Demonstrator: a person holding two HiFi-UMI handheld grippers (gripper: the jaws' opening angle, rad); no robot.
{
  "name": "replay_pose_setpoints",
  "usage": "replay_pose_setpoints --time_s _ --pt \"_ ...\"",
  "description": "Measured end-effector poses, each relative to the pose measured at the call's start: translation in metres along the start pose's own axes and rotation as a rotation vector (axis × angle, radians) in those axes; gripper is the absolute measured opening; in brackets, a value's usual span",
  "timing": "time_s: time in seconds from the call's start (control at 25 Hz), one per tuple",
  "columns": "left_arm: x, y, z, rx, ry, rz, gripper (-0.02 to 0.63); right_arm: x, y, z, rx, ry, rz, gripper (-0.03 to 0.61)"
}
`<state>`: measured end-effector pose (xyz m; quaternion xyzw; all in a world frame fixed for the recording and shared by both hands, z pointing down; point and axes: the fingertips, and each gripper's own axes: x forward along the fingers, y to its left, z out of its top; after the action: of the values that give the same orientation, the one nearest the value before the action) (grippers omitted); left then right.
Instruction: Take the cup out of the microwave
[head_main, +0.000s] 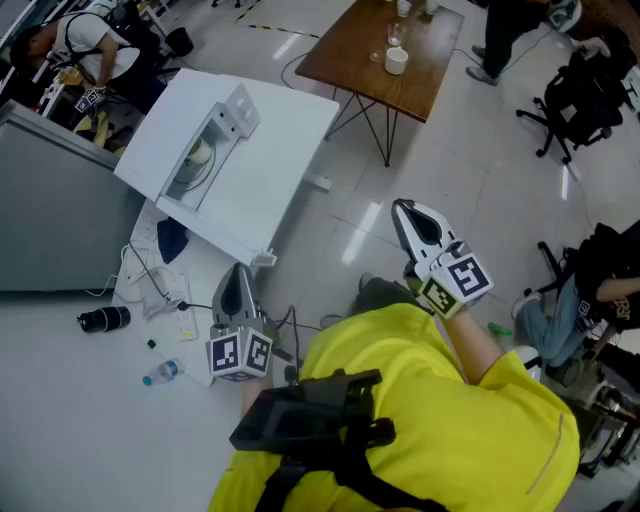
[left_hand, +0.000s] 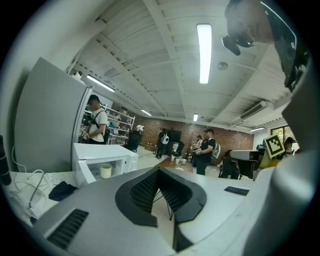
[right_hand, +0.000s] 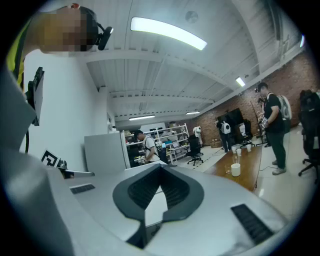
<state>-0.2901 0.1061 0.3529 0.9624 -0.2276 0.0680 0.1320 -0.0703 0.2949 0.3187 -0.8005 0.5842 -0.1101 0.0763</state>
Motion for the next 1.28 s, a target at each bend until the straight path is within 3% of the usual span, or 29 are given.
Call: replay_pose_setpoints --time_s 0.16,0.28,0.52,0.72,0.92,1.08,1.12,1.2,1.28 --pt "0.032 -0.013 -0.003 0.004 0.004 -0.036 0.002 0.007 -0.03 0.004 -0.001 -0.021 -0.023 0.005" --pt "0.045 -0.011 -0.004 -0.008 0.016 -0.009 0.002 0.036 -0.047 0.004 -0.002 0.0 0.009 0.005" --pt "0.096 0.019 0.003 -0.05 -0.032 0.201 0.002 0.179 -0.089 0.029 -0.031 0.023 0.212 0.005" --pt "0.168 0.027 0.032 -0.051 -0.172 0.373 0.002 0.284 -0.116 0.065 -0.149 0.0 0.424 0.005" --pt "0.223 0.029 0.054 -0.075 -0.193 0.463 0.002 0.356 -0.145 0.051 -0.106 0.096 0.522 0.005" --pt "0.228 0.044 0.031 -0.116 -0.175 0.533 0.002 0.385 -0.129 0.014 -0.124 0.192 0.646 0.005" --pt "0.229 0.046 0.023 -0.115 -0.171 0.546 0.044 0.394 -0.122 0.004 -0.126 0.217 0.68 0.005" --pt "0.231 0.057 0.007 -0.111 -0.148 0.576 0.321 0.411 -0.097 -0.016 -0.139 0.247 0.749 0.005" --pt "0.237 0.082 -0.015 -0.115 -0.118 0.618 0.342 0.425 -0.068 -0.038 -0.163 0.268 0.808 0.005"
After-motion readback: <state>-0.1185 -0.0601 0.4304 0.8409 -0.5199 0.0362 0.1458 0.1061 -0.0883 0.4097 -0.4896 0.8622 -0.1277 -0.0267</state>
